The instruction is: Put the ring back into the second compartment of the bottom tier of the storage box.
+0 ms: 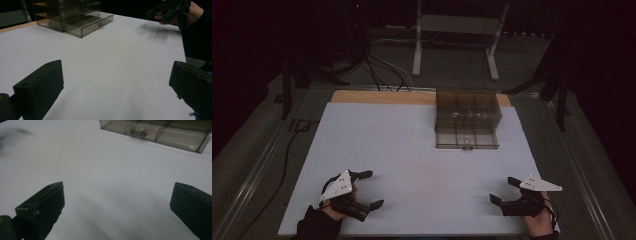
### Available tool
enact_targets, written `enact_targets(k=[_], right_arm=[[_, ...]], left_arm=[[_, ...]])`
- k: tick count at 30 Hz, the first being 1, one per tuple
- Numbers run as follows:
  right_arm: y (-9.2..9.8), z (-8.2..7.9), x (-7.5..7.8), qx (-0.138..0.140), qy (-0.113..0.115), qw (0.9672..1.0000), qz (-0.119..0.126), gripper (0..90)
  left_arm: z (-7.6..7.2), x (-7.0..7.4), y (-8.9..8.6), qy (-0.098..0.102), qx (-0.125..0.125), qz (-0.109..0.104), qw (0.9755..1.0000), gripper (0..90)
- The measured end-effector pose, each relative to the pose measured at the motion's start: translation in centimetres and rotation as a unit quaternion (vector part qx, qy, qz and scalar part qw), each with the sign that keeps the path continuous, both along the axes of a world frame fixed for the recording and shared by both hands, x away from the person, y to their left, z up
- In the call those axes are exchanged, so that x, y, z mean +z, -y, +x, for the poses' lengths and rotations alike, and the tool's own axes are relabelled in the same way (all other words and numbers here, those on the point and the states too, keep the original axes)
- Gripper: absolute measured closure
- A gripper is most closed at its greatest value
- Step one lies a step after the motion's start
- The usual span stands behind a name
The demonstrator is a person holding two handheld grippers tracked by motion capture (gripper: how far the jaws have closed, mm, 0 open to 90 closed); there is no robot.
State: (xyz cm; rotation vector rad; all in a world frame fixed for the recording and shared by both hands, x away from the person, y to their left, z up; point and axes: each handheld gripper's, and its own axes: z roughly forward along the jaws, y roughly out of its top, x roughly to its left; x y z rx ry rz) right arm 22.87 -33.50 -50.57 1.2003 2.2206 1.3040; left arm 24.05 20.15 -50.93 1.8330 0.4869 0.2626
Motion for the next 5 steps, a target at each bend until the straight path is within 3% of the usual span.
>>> enact_targets(k=[5], right_arm=[[-0.01,0.08,-0.12,0.002,-0.005,1.0000,0.001,0.0]], left_arm=[[0.01,0.02,0.01,0.000,0.001,0.000,1.0000,0.6]])
